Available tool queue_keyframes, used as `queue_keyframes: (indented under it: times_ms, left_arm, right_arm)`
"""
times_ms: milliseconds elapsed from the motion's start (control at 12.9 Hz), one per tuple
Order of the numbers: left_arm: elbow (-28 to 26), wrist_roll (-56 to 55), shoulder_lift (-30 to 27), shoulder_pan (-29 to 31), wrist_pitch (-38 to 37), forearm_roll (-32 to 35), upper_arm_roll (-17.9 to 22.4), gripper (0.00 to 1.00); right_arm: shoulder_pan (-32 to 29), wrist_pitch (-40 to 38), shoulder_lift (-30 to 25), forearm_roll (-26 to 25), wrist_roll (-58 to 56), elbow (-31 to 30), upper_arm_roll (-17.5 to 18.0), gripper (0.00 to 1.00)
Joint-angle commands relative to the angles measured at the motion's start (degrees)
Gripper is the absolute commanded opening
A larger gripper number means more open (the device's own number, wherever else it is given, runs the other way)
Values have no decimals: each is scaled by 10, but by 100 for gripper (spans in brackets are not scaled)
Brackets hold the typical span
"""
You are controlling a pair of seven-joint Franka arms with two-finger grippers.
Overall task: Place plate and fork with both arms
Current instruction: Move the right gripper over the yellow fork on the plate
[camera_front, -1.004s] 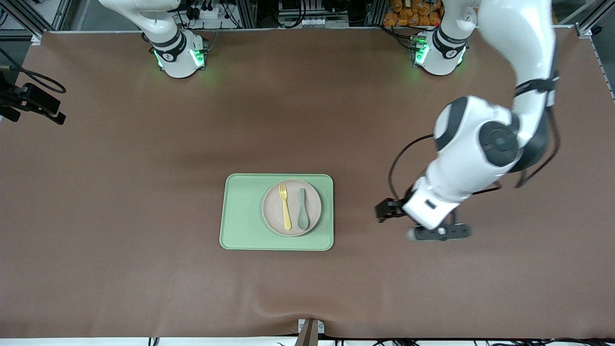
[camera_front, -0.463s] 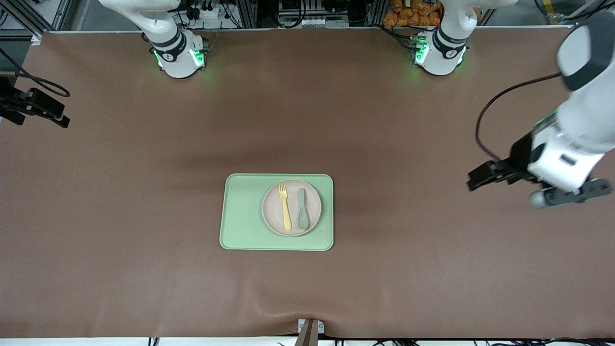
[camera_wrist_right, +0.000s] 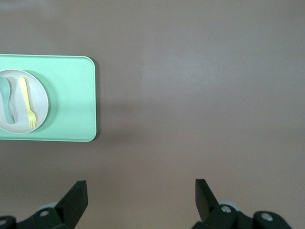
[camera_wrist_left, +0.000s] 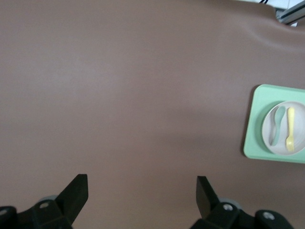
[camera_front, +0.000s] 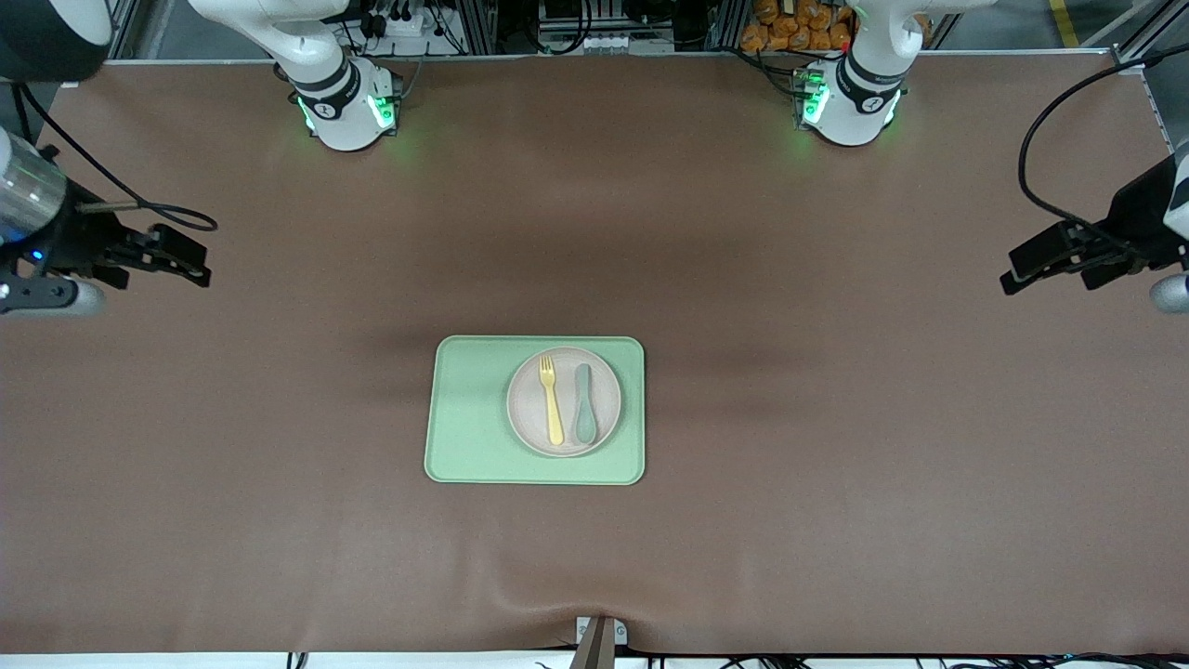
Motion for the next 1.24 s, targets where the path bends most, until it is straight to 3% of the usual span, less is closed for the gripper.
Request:
queue_keyframes:
  times_ms: [0, 463, 850, 1159]
  left_arm:
    - [-101, 18, -80, 14, 18, 27, -16, 100]
    - [-108, 19, -100, 7, 1, 50, -18, 100]
    - [-103, 20, -93, 8, -4, 51, -19, 100]
    - [-99, 13, -89, 7, -3, 52, -20, 100]
  right_arm:
    - [34, 17, 45, 4, 4, 8, -3, 100]
    - [70, 93, 140, 8, 1, 8, -2, 100]
    - [89, 150, 195, 67, 5, 8, -3, 100]
    - [146, 241, 241, 63, 43, 9, -3, 100]
